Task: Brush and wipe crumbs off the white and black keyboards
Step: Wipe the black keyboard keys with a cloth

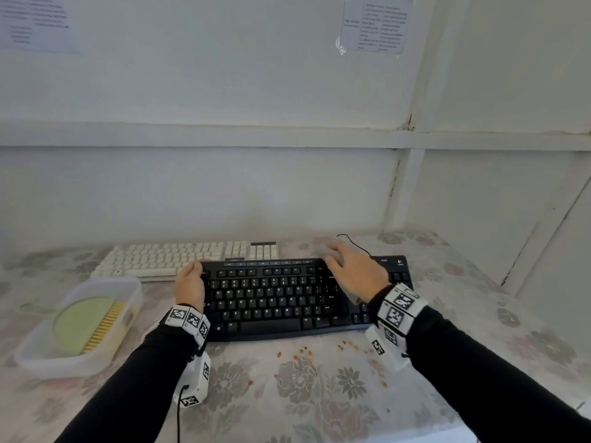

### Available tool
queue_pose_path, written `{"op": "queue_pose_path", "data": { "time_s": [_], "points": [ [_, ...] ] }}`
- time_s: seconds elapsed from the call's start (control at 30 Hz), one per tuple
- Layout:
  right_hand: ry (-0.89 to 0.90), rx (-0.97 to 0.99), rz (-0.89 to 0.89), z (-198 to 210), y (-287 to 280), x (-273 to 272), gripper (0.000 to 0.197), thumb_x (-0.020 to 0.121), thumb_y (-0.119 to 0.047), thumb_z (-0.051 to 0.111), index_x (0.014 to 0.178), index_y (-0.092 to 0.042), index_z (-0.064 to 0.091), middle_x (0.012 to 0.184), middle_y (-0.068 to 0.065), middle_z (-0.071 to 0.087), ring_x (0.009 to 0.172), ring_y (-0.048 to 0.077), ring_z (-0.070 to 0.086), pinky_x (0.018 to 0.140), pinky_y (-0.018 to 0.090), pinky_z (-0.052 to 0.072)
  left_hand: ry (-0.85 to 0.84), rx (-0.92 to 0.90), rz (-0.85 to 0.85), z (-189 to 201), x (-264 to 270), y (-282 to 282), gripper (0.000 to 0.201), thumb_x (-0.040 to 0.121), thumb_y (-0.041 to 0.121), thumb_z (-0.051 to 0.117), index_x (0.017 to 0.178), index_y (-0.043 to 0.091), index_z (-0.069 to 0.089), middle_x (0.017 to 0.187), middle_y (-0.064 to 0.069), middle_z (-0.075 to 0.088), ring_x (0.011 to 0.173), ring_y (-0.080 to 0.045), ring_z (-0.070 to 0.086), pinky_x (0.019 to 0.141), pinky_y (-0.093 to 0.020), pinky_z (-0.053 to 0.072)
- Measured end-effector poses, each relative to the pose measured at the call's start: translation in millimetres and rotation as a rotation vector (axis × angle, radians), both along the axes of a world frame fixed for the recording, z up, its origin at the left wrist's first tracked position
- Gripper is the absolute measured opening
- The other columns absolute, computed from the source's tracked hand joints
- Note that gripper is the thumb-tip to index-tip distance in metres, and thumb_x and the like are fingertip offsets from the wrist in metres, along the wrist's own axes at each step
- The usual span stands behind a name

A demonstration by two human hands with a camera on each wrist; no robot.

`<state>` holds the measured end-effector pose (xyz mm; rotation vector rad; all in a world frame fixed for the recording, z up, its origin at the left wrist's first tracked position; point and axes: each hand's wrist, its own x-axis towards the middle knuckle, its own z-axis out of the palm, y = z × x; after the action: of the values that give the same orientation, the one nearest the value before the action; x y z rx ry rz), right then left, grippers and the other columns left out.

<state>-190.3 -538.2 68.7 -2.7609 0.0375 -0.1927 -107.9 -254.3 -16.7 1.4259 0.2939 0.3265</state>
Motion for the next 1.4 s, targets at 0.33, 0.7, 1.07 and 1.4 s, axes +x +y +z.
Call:
{"op": "queue_pose_path", "data": {
  "time_s": [0.33, 0.7, 1.07, 1.4],
  "points": [
    [0.310, -0.185, 0.365, -45.3, 36.2, -27.0, 0.026, 0.093, -0.026, 0.043, 0.118, -0.026, 0.049, 0.113, 0.006, 0.060, 0.099, 0.026, 0.059, 0.073, 0.033, 0.047, 0.022, -0.006, 0.018, -1.5, 1.6, 0.9, 0.032, 0.098, 0.011, 0.040, 0.120, -0.003, 0.060, 0.126, -0.018, 0.059, 0.121, -0.031, 0.052, 0.108, -0.044, 0.037],
    [-0.013, -0.135, 0.274, -25.7, 53.5, 19.6, 0.041, 0.093, -0.032, 0.047, 0.133, -0.038, 0.038, 0.137, -0.002, 0.041, 0.106, 0.030, 0.058, 0.086, 0.040, 0.051, -0.004, -0.048, 0.007, 5.9, -6.6, -4.3, 0.035, 0.098, 0.007, 0.037, 0.077, 0.019, 0.063, 0.080, 0.001, 0.060, 0.077, -0.015, 0.055, 0.074, -0.029, 0.045],
    [0.329, -0.381, 0.600, -41.1, 78.1, -16.8, 0.038, 0.093, -0.016, 0.043, 0.129, -0.027, 0.046, 0.126, 0.010, 0.052, 0.108, 0.030, 0.053, 0.075, 0.034, 0.044, 0.002, -0.024, -0.012, 3.5, -5.4, -1.2, 0.036, 0.097, 0.008, 0.037, 0.076, 0.020, 0.064, 0.075, -0.004, 0.058, 0.073, -0.022, 0.051, 0.073, -0.037, 0.042],
    [0.103, -0.087, 0.410, -21.7, 95.6, 30.5, 0.067, 0.084, 0.007, 0.045, 0.136, -0.034, 0.040, 0.135, 0.012, 0.028, 0.099, 0.037, 0.058, 0.093, 0.040, 0.048, -0.010, -0.060, -0.008, 5.6, -7.5, -2.5, 0.035, 0.098, 0.007, 0.037, 0.077, 0.018, 0.063, 0.081, -0.004, 0.060, 0.078, -0.020, 0.056, 0.076, -0.034, 0.047]
  ]
}}
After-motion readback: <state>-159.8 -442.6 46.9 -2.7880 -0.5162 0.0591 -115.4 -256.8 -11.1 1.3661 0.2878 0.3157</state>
